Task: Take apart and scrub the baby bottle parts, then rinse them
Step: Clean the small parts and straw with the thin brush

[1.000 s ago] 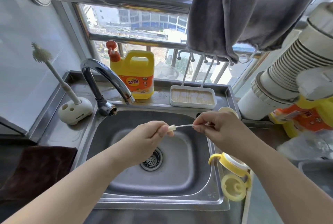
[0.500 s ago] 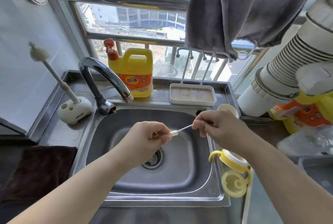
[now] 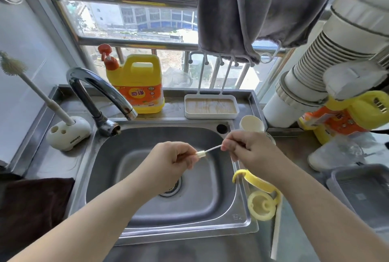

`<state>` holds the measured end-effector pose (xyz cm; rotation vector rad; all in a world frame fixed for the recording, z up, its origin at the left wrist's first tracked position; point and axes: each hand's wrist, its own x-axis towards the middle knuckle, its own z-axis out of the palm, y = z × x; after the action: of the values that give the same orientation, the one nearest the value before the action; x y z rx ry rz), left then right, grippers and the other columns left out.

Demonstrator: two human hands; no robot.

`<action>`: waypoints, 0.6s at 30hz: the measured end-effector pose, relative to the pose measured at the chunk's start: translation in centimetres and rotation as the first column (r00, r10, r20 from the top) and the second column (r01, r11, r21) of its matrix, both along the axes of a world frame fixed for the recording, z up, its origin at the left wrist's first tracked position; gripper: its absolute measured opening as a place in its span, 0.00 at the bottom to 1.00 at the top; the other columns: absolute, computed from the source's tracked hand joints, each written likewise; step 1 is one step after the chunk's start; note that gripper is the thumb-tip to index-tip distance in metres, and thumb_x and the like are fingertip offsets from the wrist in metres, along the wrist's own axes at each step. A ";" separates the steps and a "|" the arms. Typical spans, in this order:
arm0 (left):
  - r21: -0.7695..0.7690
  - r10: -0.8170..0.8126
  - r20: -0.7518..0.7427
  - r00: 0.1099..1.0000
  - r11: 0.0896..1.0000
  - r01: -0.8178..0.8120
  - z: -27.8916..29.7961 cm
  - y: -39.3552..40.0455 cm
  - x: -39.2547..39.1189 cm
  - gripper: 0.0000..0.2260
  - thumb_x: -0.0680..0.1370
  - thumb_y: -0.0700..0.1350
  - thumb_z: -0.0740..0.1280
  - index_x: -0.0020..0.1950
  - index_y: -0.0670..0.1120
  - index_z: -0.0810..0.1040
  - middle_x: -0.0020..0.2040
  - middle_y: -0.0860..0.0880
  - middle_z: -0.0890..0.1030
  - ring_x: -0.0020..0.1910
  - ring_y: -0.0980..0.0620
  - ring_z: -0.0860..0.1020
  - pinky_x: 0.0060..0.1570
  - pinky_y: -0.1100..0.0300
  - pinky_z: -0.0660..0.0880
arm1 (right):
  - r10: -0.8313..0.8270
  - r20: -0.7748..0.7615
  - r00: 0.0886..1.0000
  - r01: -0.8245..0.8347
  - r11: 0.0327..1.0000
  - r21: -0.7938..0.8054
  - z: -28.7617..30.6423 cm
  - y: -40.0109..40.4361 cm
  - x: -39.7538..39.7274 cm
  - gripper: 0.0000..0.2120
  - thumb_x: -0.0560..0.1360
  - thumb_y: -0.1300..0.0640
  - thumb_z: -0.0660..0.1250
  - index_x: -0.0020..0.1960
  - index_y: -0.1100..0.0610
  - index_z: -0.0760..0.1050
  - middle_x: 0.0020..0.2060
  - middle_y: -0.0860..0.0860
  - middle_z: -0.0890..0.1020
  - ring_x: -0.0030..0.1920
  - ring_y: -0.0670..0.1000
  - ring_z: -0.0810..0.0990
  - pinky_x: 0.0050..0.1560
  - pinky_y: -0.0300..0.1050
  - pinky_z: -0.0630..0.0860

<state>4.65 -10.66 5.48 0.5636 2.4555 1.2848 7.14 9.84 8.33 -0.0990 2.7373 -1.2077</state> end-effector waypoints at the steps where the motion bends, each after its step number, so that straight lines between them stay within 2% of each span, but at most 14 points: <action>1: -0.005 -0.008 0.003 1.000 1.000 0.008 -0.1 0.3 0.0 0.08 0.77 0.42 0.67 0.38 0.50 0.79 0.32 0.49 0.79 0.29 0.58 0.68 0.32 0.67 0.66 | 0.016 0.015 1.000 -0.016 1.000 0.008 0.0 0.0 0.3 0.09 0.77 0.56 0.63 0.40 0.52 0.78 0.27 0.46 0.76 0.28 0.41 0.71 0.33 0.32 0.67; 4: -0.017 -0.051 0.012 0.999 0.999 0.051 -0.2 1.3 0.1 0.06 0.77 0.43 0.67 0.40 0.48 0.80 0.34 0.44 0.80 0.29 0.55 0.68 0.32 0.64 0.66 | 0.043 0.042 0.998 -0.044 0.999 0.028 -0.5 0.1 1.0 0.09 0.78 0.57 0.63 0.40 0.54 0.77 0.27 0.46 0.76 0.28 0.42 0.71 0.32 0.34 0.68; 6: -0.009 -0.052 0.015 0.999 0.999 0.052 -0.2 1.7 0.1 0.07 0.77 0.43 0.67 0.39 0.51 0.80 0.34 0.45 0.80 0.29 0.57 0.67 0.31 0.66 0.66 | -0.049 0.015 0.999 0.049 0.998 -0.035 -0.3 1.3 1.0 0.09 0.78 0.57 0.63 0.40 0.53 0.77 0.27 0.46 0.76 0.28 0.41 0.71 0.33 0.32 0.67; 8: -0.010 -0.058 0.008 0.998 0.998 0.058 -0.1 2.1 0.0 0.07 0.77 0.44 0.67 0.40 0.54 0.79 0.34 0.48 0.79 0.29 0.58 0.68 0.32 0.68 0.66 | -0.052 0.003 0.999 0.052 0.998 -0.037 -0.2 1.7 1.2 0.09 0.78 0.57 0.63 0.40 0.52 0.77 0.26 0.46 0.76 0.28 0.41 0.72 0.33 0.32 0.66; 11: -0.088 -0.123 0.002 0.992 0.988 0.123 0.0 3.0 0.1 0.08 0.80 0.46 0.62 0.41 0.54 0.76 0.35 0.54 0.75 0.33 0.58 0.70 0.36 0.68 0.66 | 0.012 0.002 1.000 -0.012 0.999 0.046 -0.5 0.9 1.6 0.09 0.77 0.56 0.65 0.38 0.48 0.75 0.28 0.48 0.76 0.28 0.42 0.71 0.33 0.34 0.67; 13: -0.136 -0.156 0.038 0.987 0.978 0.160 -0.1 3.3 0.4 0.12 0.82 0.47 0.58 0.39 0.55 0.72 0.37 0.55 0.72 0.36 0.59 0.70 0.37 0.70 0.65 | 0.000 0.002 1.000 0.000 0.998 0.068 -0.3 1.2 1.7 0.06 0.76 0.55 0.66 0.40 0.50 0.78 0.28 0.49 0.77 0.28 0.42 0.72 0.33 0.33 0.67; 16: -0.150 -0.174 0.031 0.984 0.973 0.177 -0.2 3.2 0.2 0.09 0.80 0.44 0.60 0.44 0.54 0.76 0.40 0.56 0.73 0.38 0.60 0.71 0.39 0.73 0.65 | -0.015 0.017 1.000 0.012 0.988 0.155 -0.2 2.1 1.7 0.06 0.76 0.54 0.66 0.42 0.51 0.79 0.29 0.48 0.79 0.29 0.42 0.74 0.32 0.32 0.67; 18: -0.149 -0.145 0.017 0.989 0.978 0.145 -0.2 3.0 0.0 0.08 0.79 0.44 0.63 0.42 0.54 0.75 0.40 0.56 0.74 0.37 0.60 0.73 0.38 0.73 0.66 | -0.040 -0.016 0.999 0.042 0.974 0.221 -0.3 2.7 1.6 0.06 0.76 0.52 0.65 0.41 0.49 0.77 0.29 0.46 0.79 0.31 0.43 0.75 0.35 0.36 0.69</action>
<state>4.67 -7.67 5.33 0.6833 2.4300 1.0339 8.78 12.54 7.99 -0.0239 2.8750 -0.9042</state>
